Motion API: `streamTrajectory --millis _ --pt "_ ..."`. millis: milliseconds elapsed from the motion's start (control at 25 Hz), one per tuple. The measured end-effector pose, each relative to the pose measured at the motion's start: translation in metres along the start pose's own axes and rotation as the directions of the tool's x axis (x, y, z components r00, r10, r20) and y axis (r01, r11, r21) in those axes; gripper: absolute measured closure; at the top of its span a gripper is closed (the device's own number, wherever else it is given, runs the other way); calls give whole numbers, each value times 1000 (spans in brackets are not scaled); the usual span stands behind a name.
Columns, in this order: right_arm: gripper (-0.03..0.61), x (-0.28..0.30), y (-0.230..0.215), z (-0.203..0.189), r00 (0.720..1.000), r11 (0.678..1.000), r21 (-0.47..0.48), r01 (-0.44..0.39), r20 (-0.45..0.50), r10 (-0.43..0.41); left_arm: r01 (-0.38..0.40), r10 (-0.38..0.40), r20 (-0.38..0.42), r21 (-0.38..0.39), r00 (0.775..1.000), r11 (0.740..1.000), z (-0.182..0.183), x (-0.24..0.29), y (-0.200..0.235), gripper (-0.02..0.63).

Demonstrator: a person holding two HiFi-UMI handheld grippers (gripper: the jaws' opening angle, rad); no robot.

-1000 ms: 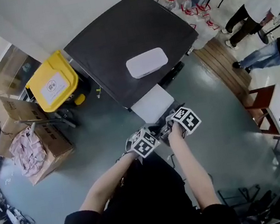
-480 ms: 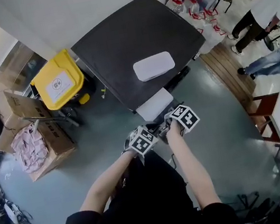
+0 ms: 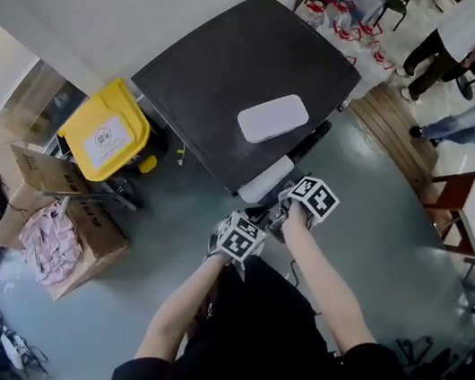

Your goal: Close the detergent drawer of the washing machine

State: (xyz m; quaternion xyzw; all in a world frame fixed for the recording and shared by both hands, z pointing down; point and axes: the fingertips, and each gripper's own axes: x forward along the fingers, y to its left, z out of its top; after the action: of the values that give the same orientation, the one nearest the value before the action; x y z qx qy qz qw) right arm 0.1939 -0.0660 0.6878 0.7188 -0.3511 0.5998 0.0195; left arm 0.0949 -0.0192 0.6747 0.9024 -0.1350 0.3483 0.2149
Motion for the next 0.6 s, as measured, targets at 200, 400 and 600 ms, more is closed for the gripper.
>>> streamTrajectory --millis 200,400,600 --pt "474 5 12 0 1000 1000 -1 -23 -18 23 -31 31 14 -25 999 999 2 -2 14 566" --pt "472 10 19 0 999 999 -2 -36 -40 36 -49 49 14 -36 999 998 5 -5 21 565" --pt "470 13 24 1 997 998 -9 -55 -51 54 -82 83 24 -68 996 994 6 -5 27 561"
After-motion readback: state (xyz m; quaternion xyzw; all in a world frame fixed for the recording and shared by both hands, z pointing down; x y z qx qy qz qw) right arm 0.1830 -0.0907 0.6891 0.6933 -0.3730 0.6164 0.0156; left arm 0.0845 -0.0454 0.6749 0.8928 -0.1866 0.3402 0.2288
